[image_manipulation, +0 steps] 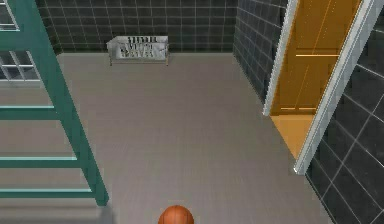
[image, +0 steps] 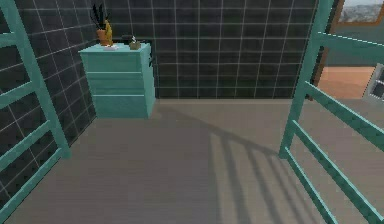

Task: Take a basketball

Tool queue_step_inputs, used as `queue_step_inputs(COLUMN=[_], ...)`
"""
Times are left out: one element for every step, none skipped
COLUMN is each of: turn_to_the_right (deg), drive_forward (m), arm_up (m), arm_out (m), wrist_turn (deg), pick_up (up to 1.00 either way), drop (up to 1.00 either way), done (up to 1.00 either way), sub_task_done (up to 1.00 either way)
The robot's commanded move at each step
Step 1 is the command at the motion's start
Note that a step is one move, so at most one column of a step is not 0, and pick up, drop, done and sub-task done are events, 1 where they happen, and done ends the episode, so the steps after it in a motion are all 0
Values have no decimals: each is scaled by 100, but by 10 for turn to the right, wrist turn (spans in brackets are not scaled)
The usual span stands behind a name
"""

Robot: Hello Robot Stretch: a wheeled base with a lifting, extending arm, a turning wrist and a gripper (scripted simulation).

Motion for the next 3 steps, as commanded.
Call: queue_step_inputs(turn_to_the_right=[0, 0, 0], drive_forward=[0, 0, 0], arm_up=[20, 0, 0], arm_out=[0, 30, 0], wrist_turn=[0, 0, 450], pick_up=[0, 0, 0], drop=[0, 0, 0], done=[0, 0, 0], sub_task_done=[0, 0, 0])
